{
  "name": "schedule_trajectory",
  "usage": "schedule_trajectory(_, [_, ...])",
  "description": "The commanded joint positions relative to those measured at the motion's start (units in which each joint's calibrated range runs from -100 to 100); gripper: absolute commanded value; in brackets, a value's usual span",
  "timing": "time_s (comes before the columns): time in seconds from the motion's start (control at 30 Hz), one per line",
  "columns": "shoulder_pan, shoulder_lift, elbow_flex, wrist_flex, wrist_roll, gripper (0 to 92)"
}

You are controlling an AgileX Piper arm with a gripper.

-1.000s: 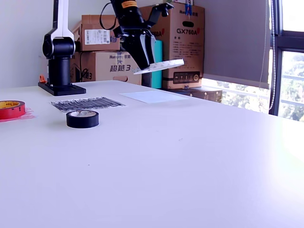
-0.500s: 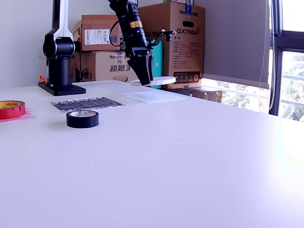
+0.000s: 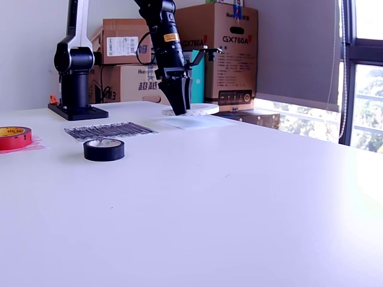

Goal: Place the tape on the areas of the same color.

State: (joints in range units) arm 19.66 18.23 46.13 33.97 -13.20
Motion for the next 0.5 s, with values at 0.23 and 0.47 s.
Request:
schedule_trajectory(0.23, [0.48,1.04,-0.01,0.35,-0.05,0.0])
schedule_trajectory(0.47, [0.48,3.47,-0.65,0.27,0.11,0.0])
